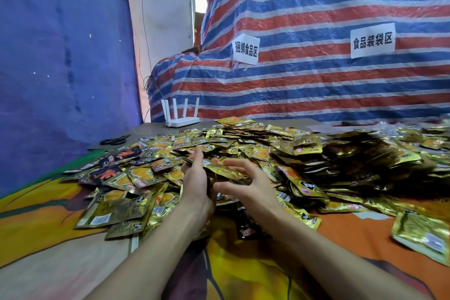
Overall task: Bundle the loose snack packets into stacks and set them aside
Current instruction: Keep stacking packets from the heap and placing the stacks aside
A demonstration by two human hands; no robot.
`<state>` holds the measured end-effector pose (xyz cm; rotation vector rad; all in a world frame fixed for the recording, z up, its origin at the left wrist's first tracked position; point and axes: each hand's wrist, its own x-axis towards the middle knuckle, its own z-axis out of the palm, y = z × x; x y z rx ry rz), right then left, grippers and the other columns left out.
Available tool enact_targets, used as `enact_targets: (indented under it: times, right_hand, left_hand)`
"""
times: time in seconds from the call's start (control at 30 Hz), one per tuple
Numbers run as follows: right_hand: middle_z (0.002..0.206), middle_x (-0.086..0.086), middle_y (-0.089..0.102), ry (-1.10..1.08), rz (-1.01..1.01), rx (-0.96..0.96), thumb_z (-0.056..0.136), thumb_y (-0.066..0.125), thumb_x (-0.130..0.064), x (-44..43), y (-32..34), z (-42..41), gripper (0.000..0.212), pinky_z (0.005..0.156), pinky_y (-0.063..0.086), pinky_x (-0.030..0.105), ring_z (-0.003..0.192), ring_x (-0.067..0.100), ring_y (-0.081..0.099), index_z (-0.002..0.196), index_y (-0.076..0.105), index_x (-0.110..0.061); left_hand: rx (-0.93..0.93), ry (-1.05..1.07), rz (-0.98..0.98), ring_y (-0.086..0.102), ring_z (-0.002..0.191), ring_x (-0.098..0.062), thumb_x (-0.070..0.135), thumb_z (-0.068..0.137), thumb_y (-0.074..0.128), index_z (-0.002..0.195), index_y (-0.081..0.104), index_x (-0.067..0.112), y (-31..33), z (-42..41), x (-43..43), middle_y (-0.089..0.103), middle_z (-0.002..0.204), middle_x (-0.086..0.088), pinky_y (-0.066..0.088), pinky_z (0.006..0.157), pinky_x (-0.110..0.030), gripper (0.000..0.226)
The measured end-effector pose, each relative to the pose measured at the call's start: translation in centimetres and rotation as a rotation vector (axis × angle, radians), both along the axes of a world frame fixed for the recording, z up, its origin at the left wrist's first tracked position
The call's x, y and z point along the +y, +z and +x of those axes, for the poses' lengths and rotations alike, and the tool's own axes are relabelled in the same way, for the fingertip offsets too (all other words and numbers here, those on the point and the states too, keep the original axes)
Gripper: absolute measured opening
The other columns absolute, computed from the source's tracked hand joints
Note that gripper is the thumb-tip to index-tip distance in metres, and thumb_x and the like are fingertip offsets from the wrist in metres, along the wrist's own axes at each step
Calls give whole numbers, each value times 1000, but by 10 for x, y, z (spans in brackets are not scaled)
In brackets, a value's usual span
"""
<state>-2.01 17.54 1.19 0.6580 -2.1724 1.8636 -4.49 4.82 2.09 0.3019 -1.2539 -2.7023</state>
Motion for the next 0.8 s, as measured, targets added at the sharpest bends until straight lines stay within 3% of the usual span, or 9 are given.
enact_targets:
  times: [0.07,0.17,0.27,0.33,0.4,0.53,0.6,0.67,0.8]
  right_hand:
    - [111,-9,68,20,-61,-18,71,88,-11,0,-1,-1,49,65,45,2,89,-18,62,116,69,-20]
    - [109,2,73,28,-150,-27,75,81,4,-2,-3,-3,44,77,58,21,93,8,73,112,66,-15]
    - [105,5,72,-51,-189,37,77,79,2,-3,-4,-4,38,82,61,41,93,18,72,104,58,-15]
    - [95,0,67,-200,-118,136,76,81,-8,-3,-5,-5,34,78,59,42,88,15,68,96,56,-18]
    - [80,-1,60,-301,-96,183,71,82,-21,-3,-7,-4,31,69,53,40,71,9,58,86,54,-19]
    - [78,-1,62,-262,-3,307,76,85,-17,-3,-11,-4,15,60,46,26,63,5,49,76,72,-24]
    - [83,-6,62,-269,60,383,78,85,-16,-6,-12,-2,14,62,43,19,69,3,53,87,81,-27]
    - [83,-5,62,-332,137,494,80,85,-18,-11,-12,-1,14,64,45,25,72,5,55,92,84,-23]
    - [83,1,66,-418,258,716,80,85,-16,-14,-12,2,8,57,52,38,72,23,64,87,84,-18]
  left_hand:
    - [-1,8,55,70,105,-36,58,94,57,137,49,12,4,5,1,67,118,-10,60,83,-50,64]
    - [6,1,122,74,85,-30,56,96,55,134,52,10,7,11,0,70,108,-11,60,57,-37,59]
    - [-6,-13,208,75,68,-27,53,100,51,122,58,7,12,15,-2,76,93,-17,57,46,-32,52]
    - [-26,4,269,74,60,-27,50,101,50,113,58,8,14,19,-1,76,81,-18,56,41,-33,45]
    - [-40,22,311,74,64,-29,48,102,49,113,58,6,15,21,2,74,85,-19,60,48,-40,44]
    - [-86,34,349,66,107,-30,52,103,43,132,55,5,15,17,0,66,120,-18,56,95,-39,56]
    - [-95,41,350,66,97,-25,52,104,42,132,55,6,15,18,0,67,111,-14,61,76,-30,56]
    - [-93,27,351,65,81,-23,54,103,40,128,56,5,15,20,1,67,97,-12,59,54,-23,57]
    - [-77,-61,333,68,110,-33,61,102,35,130,56,0,10,20,1,68,122,-20,52,102,-41,70]
